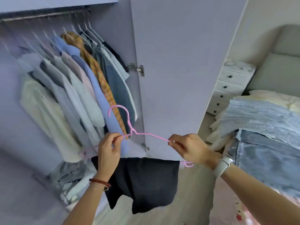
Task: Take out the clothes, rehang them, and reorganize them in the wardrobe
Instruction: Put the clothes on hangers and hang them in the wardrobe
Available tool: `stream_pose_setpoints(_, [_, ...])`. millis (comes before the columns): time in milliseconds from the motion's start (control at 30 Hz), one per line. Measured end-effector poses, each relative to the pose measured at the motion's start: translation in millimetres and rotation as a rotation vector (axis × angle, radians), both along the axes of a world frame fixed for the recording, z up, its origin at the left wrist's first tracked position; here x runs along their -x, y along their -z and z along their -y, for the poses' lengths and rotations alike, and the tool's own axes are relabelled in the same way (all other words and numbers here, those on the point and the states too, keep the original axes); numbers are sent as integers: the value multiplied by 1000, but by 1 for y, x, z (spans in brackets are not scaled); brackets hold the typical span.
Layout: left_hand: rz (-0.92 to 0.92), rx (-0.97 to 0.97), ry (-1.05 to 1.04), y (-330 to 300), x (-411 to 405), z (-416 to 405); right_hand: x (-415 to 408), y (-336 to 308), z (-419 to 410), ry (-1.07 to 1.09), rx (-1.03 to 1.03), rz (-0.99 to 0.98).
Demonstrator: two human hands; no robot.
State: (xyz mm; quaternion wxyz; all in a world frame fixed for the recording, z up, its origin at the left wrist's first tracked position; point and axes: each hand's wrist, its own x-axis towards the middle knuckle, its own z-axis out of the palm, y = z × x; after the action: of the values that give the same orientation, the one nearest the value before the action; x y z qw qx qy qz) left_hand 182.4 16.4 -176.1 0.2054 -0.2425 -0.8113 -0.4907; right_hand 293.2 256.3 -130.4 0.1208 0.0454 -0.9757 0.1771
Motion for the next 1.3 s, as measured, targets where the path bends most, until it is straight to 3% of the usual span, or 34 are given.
stream_pose_setpoints(267, [-11, -94, -549, -23, 17, 146, 102, -32, 139, -555, 250, 63])
stream_pose_setpoints(433, [12, 23, -825, -59, 55, 210, 167, -52, 225, -649, 495, 205])
stream_pose_setpoints(533, [-20, 70, -906, -94, 78, 228, 202, -60, 266, -624, 661, 287])
stream_pose_setpoints(800, [-567, 385, -1159, -192, 115, 247, 292, -81, 351, -544, 805, 187])
stream_pose_setpoints(933, [-506, 619, -1272, -221, 146, 264, 325, -97, 385, -511, 904, 99])
stream_pose_setpoints(1033, [-404, 638, -1280, -222, 162, 283, 347, -109, 406, -430, 994, 10])
stream_pose_setpoints(1167, [-496, 677, -1312, -217, 175, 298, 383, -124, 428, -291, 1068, -14])
stream_pose_setpoints(1300, [-551, 683, -1349, -213, 182, 303, 414, -116, 440, -177, 998, 17])
